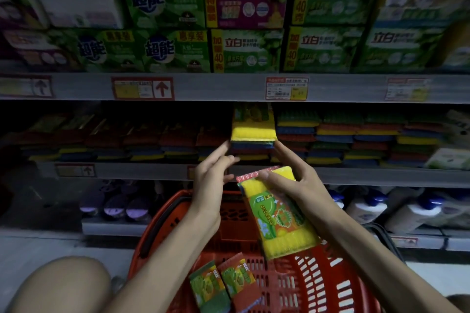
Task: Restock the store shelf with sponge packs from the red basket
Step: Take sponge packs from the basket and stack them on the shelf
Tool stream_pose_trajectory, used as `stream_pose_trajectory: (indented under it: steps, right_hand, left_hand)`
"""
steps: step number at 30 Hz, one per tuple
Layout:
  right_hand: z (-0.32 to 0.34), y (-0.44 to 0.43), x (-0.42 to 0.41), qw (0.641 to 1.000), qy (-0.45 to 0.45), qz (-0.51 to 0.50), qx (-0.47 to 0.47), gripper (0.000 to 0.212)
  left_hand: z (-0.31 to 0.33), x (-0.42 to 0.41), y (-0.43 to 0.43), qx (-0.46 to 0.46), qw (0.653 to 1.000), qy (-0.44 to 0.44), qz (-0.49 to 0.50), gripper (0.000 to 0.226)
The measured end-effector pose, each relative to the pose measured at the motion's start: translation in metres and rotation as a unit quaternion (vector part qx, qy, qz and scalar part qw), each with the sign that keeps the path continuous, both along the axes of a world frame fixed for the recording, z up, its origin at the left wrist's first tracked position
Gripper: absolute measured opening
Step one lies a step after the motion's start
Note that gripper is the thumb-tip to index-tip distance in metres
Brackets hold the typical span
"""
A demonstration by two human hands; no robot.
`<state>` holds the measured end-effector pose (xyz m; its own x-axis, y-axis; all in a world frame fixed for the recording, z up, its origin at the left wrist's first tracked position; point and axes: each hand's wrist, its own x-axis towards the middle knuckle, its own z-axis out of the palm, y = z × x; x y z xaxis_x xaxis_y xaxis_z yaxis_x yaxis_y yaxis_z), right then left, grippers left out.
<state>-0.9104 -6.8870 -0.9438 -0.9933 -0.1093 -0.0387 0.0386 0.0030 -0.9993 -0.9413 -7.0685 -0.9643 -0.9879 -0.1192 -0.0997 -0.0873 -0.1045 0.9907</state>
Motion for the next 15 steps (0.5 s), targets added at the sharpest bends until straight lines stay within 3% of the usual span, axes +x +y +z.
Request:
stream_pose_trajectory:
  steps: [4,9,15]
  right_hand:
    - [-0.003,0.002,-0.009,1.000,-0.016,0.000,0.008,0.083]
    - [-0.005,0.001,-0.015,0.999,-0.026,-0.011,0.021,0.105]
    - [-0.007,0.004,-0.022,0.999,-0.026,-0.022,0.018,0.100]
  left_hand:
    - [0.001,-0.008,0.005,0.043,0.999,-0.024,-0.003,0.045]
    - [0.003,-0.019,0.010,0.066,0.997,-0.041,0.007,0.048]
    - [0.009,-0.023,0.015,0.102,0.993,-0.059,0.019,0.044]
